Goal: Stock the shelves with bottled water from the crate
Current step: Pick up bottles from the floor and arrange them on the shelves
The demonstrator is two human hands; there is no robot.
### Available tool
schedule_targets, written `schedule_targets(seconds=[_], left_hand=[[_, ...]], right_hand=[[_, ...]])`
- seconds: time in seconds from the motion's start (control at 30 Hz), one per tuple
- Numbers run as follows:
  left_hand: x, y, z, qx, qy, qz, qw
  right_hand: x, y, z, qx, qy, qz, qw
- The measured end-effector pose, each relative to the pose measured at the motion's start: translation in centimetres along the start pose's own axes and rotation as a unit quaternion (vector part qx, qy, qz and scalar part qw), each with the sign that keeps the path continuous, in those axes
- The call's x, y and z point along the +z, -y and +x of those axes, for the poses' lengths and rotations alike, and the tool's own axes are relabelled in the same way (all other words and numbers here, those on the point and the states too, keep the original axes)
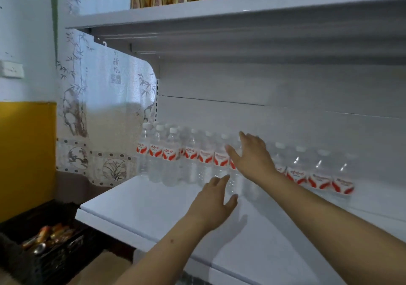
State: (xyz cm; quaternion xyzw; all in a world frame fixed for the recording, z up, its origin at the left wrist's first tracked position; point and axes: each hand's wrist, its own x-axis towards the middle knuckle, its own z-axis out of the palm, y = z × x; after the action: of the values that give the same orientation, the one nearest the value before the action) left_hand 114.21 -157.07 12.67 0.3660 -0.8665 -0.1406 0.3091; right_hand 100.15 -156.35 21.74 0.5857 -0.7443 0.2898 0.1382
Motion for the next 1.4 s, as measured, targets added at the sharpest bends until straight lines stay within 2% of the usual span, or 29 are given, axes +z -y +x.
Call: schedule_targets(seconds=[0.17,0.37,0.57,0.7,0.83,0.97,1.03,1.1,1.2,1.3,1.4], left_hand=[[3.6,-11.1,-4.2,0.150,0.029,-0.137,0.979],[10.9,-21.9,-10.3,0.290,0.075,-0.143,0.943],[20.8,-29.0,-17.9,0.403,0.189,-0.140,0.884],[28.7,-31.7,-26.6,0.447,0.316,-0.089,0.832],[35.3,-31.9,-34.6,0.449,0.456,-0.035,0.767],[40.7,-31.3,-40.0,0.385,0.582,-0.014,0.716],[43.0,-31.2,-41.9,0.359,0.620,-0.011,0.697],[44.1,-30.4,-43.0,0.329,0.639,-0.008,0.696],[45.5,-27.3,-43.7,0.308,0.650,0.022,0.694],[47.1,-25.0,-43.5,0.270,0.670,0.056,0.690],[47.0,-25.6,-43.4,0.236,0.664,0.032,0.709]], right_hand=[[-7.9,-7.4,-6.6,0.038,-0.047,-0.005,0.998],[-16.1,-16.8,-18.1,0.127,-0.077,-0.003,0.989],[-20.8,-25.9,-35.5,0.230,-0.173,-0.024,0.957],[-19.6,-30.8,-50.9,0.339,-0.230,-0.019,0.912],[-14.0,-35.2,-65.8,0.467,-0.216,-0.024,0.857],[-6.3,-37.3,-77.9,0.605,-0.140,-0.016,0.784],[-3.0,-37.6,-82.2,0.654,-0.086,-0.012,0.751],[-0.5,-37.6,-85.2,0.691,-0.026,0.010,0.723],[2.5,-38.2,-88.1,0.703,0.036,0.038,0.709],[4.7,-39.4,-89.5,0.711,0.056,0.053,0.699],[6.3,-40.2,-89.7,0.732,0.049,0.075,0.675]])
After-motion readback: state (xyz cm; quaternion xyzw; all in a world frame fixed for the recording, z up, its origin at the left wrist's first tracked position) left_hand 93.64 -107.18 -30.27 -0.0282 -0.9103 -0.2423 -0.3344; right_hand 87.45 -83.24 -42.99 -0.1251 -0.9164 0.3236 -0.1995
